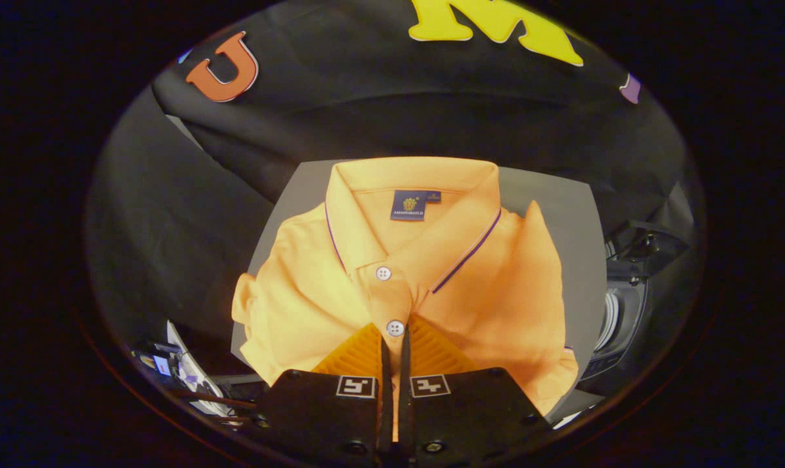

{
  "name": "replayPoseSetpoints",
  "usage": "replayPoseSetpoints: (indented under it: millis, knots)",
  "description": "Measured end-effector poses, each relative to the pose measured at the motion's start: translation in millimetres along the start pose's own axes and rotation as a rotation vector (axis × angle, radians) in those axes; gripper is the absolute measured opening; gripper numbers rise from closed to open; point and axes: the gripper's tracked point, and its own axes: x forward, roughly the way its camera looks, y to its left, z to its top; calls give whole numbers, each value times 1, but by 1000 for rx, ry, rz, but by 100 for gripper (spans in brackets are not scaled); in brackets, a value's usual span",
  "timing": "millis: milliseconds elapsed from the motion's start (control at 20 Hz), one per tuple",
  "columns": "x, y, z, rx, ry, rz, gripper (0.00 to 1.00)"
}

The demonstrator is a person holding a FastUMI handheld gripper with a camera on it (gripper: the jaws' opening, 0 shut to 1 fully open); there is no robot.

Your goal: Put the clothes into the washing machine and then close the washing machine lid.

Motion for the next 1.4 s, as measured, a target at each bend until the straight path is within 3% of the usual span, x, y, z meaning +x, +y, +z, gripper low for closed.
replayPoseSetpoints:
  millis: [600, 1400]
  knots:
    - [-59, -6, 27, 42, -109, 67, 6]
    - [-144, -69, 5, 200, -266, 18, 7]
